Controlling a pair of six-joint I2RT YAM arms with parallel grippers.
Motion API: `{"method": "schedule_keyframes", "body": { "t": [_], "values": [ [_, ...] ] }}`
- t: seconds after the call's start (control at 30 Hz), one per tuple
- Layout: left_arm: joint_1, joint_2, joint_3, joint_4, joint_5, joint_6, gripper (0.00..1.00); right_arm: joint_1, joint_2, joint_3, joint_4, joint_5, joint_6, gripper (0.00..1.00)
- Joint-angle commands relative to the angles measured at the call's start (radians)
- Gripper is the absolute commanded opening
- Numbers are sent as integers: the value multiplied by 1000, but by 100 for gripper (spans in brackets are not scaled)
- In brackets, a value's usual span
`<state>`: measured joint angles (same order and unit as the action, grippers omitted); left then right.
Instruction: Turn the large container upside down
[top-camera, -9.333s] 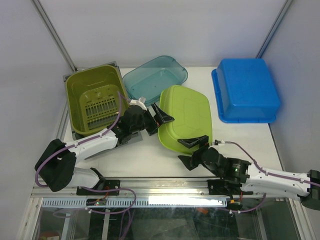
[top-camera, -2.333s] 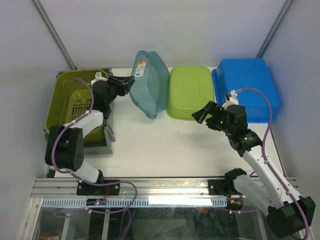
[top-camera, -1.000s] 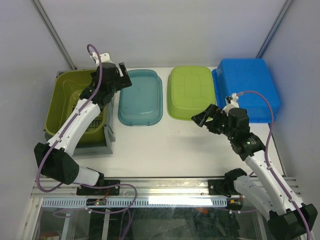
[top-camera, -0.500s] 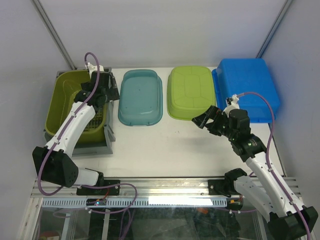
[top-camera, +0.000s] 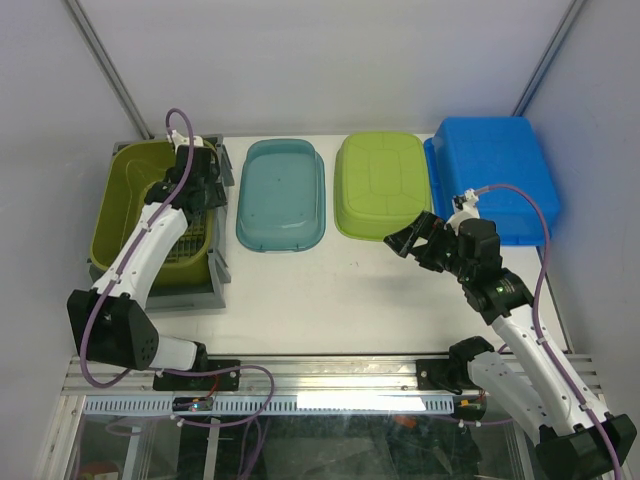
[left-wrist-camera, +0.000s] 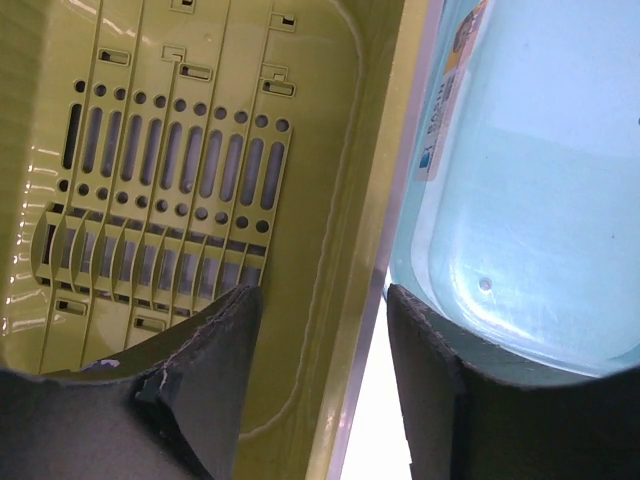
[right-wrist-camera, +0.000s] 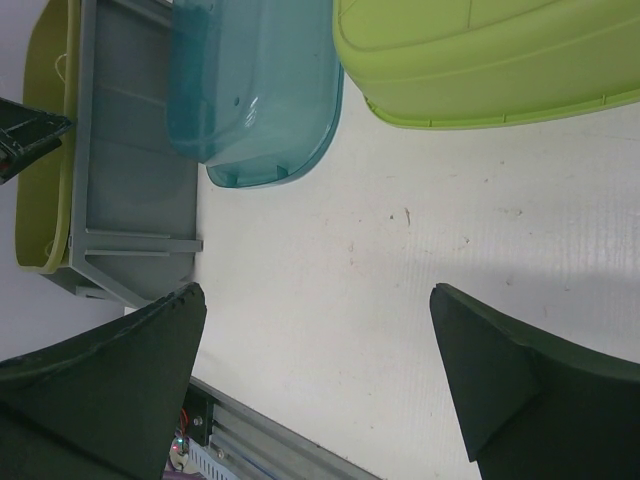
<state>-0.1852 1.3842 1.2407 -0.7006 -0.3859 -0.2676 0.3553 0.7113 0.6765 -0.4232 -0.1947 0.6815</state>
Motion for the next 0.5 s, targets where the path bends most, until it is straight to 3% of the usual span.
{"method": "schedule_keyframes", "body": {
  "t": [0.0,0.27,0.37,0.47],
  "values": [
    [16,5,-1,51,35,28,53,4,-16,14,26,-3,0,99],
    [23,34,-4,75,78,32,32,4,-26,13,24,4,0,99],
    [24,28,5,75,99,31,14,4,-24,19,18,2,-2,99],
    [23,-3,49,59,123,35,3,4,-24,24,17,6,-2,99]
  ]
}}
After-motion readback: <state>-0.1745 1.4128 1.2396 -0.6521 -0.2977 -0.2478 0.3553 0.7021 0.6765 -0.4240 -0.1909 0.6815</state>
